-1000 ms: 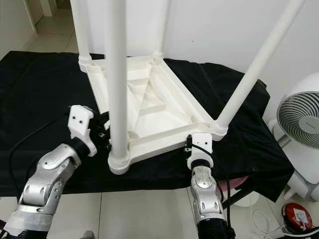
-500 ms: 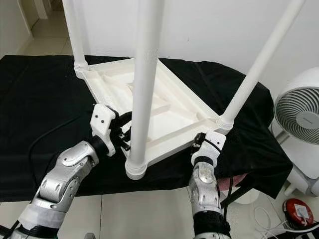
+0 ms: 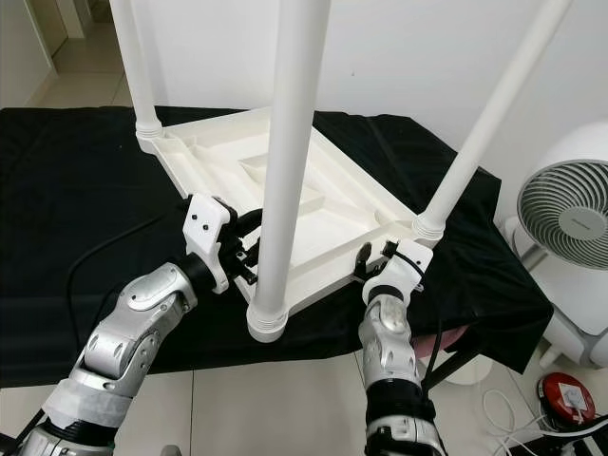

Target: Building children table

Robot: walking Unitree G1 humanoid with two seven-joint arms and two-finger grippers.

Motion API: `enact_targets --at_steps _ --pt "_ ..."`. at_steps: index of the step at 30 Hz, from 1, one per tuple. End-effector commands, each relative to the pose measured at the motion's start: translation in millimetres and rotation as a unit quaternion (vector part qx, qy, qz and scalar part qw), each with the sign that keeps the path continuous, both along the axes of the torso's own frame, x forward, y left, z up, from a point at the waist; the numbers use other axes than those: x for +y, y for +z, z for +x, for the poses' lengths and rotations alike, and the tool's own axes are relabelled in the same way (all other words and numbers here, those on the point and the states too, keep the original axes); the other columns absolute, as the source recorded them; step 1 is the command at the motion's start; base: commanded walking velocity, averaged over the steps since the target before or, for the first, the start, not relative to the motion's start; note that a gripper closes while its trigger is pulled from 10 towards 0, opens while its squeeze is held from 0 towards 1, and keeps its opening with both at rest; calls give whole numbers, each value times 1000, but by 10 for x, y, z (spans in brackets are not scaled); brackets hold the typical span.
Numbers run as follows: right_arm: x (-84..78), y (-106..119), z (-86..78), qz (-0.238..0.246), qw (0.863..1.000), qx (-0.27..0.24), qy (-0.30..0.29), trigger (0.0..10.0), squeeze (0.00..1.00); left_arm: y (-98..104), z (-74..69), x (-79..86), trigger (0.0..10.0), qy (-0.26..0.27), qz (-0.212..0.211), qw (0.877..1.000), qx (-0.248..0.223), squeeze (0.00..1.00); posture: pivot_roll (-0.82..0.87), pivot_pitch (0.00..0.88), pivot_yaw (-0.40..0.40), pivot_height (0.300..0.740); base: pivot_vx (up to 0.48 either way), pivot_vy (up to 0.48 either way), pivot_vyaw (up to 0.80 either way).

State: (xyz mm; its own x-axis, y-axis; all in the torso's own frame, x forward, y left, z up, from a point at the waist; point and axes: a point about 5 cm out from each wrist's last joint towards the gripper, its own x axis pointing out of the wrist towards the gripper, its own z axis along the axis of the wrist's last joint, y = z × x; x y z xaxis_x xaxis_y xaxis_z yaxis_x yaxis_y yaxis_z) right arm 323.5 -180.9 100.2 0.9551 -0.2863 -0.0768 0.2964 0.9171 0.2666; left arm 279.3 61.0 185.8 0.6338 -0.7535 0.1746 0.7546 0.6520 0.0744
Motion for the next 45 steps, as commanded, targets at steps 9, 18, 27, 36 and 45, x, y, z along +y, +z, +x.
enact_targets --at_steps 9,18,27,36,45 --pt "-10 -19 154 65 997 6 34 10000 0 101 -168 -244 10000 -115 -1 993 -22 0 -37 11 -48 740 0 0 0" --pt "-9 -65 190 93 995 -2 40 10000 0 85 -208 -344 10000 -144 4 989 -22 0 -16 17 -52 740 0 0 0" --pt "-48 -73 167 116 993 -18 13 10000 0 117 -264 -423 10000 -182 -1 983 -24 0 -35 19 -62 740 0 0 0" --pt "-187 -77 133 124 991 -41 -29 10000 0 112 -338 -444 10000 -223 10 974 -25 0 -38 23 -62 740 0 0 0" --pt "-233 5 111 136 986 -82 -46 10000 0 121 -325 -454 10000 -228 11 973 -27 0 -47 29 -59 740 0 0 0"
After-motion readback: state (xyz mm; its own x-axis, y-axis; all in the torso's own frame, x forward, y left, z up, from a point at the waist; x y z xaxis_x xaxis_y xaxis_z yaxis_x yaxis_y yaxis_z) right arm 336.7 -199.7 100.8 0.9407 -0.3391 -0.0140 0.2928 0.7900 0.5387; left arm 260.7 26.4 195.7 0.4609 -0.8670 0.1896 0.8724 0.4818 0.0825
